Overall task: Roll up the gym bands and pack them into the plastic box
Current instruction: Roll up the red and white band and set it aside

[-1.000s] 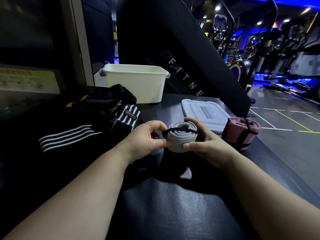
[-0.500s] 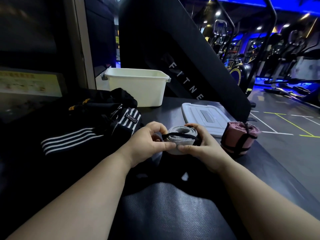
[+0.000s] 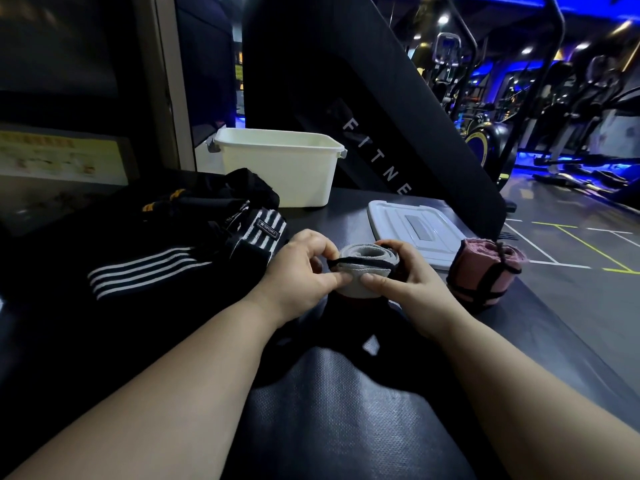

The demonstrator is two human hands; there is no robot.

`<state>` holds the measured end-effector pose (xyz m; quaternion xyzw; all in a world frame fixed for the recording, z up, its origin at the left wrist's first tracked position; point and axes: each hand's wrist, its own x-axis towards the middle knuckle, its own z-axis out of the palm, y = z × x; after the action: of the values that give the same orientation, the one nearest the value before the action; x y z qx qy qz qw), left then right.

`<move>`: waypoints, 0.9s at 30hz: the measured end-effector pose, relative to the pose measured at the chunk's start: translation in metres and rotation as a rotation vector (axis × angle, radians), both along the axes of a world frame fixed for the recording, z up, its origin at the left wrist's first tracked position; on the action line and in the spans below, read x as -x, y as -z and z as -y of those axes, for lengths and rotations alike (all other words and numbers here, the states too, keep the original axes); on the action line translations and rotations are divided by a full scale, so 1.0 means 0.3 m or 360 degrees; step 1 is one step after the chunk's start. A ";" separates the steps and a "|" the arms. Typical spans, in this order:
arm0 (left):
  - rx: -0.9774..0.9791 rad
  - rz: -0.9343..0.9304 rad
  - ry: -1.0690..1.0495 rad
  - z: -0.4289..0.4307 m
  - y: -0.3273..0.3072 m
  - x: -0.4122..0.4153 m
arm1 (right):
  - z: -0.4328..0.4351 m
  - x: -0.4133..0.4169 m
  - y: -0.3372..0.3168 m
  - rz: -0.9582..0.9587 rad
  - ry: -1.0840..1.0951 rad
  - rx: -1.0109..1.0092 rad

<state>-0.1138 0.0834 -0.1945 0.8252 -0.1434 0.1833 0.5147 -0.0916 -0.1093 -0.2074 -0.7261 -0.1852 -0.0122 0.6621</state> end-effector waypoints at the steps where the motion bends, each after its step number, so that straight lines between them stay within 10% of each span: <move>1: 0.0005 0.0028 -0.0009 0.002 0.002 -0.001 | -0.005 0.000 0.002 -0.0001 0.0015 -0.0018; 27: -0.0066 0.0331 -0.0148 0.013 0.025 -0.017 | -0.021 0.005 0.005 0.0144 0.0277 0.0089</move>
<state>-0.1086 0.0794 -0.2019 0.8180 -0.1613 0.2885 0.4707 -0.0932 -0.1029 -0.2090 -0.7564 -0.1516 -0.0973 0.6288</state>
